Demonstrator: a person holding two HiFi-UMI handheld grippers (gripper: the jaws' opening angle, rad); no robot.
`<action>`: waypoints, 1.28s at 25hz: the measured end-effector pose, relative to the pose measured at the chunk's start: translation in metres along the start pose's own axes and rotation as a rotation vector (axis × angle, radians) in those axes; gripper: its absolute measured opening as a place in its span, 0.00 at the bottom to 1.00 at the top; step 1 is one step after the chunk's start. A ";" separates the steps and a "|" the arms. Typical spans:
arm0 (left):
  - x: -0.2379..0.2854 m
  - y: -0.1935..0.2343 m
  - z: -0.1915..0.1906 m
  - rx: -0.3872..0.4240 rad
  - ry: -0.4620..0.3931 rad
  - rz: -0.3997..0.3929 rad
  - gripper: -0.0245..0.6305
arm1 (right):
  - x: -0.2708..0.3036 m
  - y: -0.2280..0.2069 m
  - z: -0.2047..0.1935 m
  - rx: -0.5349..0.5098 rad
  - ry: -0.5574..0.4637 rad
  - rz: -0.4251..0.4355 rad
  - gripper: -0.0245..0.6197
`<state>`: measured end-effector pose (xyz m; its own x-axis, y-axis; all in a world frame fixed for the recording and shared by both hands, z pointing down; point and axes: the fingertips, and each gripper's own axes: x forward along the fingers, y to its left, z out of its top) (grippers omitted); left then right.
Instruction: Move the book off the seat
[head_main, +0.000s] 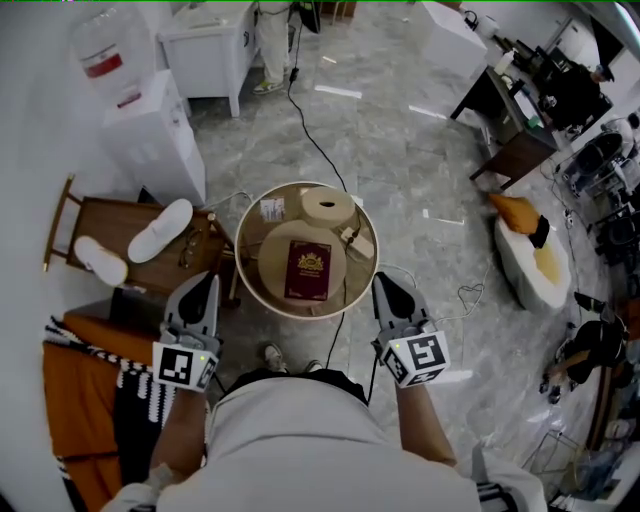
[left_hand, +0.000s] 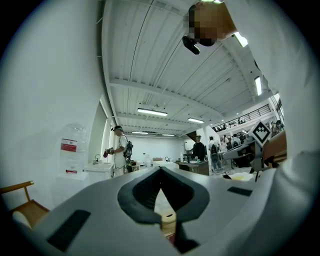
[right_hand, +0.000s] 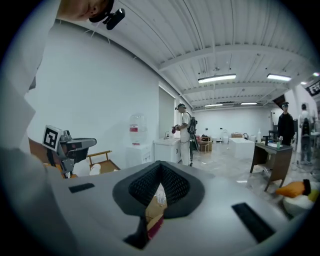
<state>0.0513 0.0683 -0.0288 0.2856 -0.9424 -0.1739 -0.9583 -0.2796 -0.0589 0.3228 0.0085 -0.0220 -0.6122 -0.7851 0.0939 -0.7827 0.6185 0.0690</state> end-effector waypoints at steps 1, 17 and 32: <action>0.000 0.003 0.000 -0.001 -0.001 0.002 0.06 | 0.003 0.002 0.001 0.010 -0.005 0.003 0.07; 0.007 0.021 -0.007 -0.007 0.001 0.000 0.06 | 0.028 0.014 0.014 -0.012 -0.028 -0.003 0.07; 0.015 0.018 -0.012 -0.011 -0.008 -0.021 0.06 | 0.026 0.016 0.009 -0.008 -0.024 -0.016 0.07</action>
